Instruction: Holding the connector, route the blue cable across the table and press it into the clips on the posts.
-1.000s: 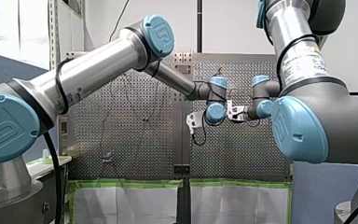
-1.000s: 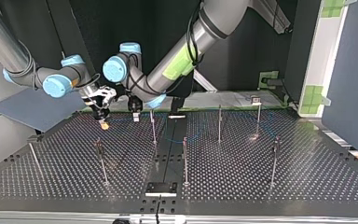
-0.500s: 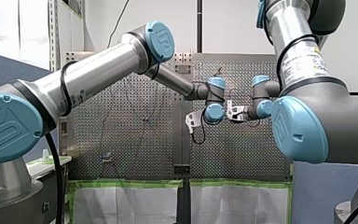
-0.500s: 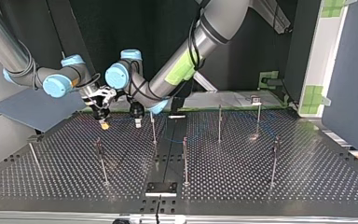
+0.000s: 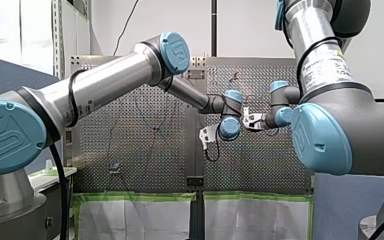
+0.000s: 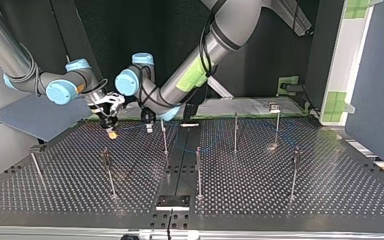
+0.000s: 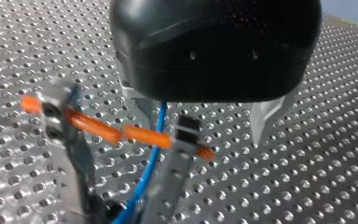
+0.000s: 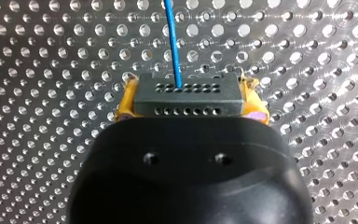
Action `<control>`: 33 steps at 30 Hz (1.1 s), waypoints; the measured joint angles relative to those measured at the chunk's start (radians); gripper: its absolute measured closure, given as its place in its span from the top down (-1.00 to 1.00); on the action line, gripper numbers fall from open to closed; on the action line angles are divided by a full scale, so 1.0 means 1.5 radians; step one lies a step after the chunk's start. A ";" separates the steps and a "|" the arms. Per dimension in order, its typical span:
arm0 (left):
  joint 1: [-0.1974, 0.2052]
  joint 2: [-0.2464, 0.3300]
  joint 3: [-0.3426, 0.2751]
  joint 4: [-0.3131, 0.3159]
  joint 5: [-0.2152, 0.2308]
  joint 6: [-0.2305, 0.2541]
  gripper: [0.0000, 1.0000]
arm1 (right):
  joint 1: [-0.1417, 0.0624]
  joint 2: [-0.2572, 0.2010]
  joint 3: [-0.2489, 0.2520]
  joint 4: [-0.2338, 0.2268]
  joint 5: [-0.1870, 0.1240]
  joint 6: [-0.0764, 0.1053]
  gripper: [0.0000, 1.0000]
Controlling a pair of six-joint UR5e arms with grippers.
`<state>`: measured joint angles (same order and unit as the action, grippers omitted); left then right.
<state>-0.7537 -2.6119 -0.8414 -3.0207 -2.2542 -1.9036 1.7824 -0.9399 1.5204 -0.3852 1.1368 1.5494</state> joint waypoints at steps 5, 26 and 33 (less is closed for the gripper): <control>-0.005 0.000 0.004 0.003 -0.001 0.000 -1.00 | -0.001 -0.001 0.000 -0.001 0.000 0.000 -1.00; -0.018 0.032 0.004 -0.050 -0.031 -0.026 -1.00 | 0.000 -0.029 -0.001 0.007 -0.011 0.001 -1.00; -0.031 0.069 0.004 -0.070 -0.055 -0.027 -1.00 | -0.003 -0.054 0.000 0.017 -0.011 0.002 -1.00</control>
<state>-0.7995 -2.5088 -0.8351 -3.1260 -2.3364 -1.9445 1.7782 -1.0215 1.5201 -0.3591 1.1202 1.5524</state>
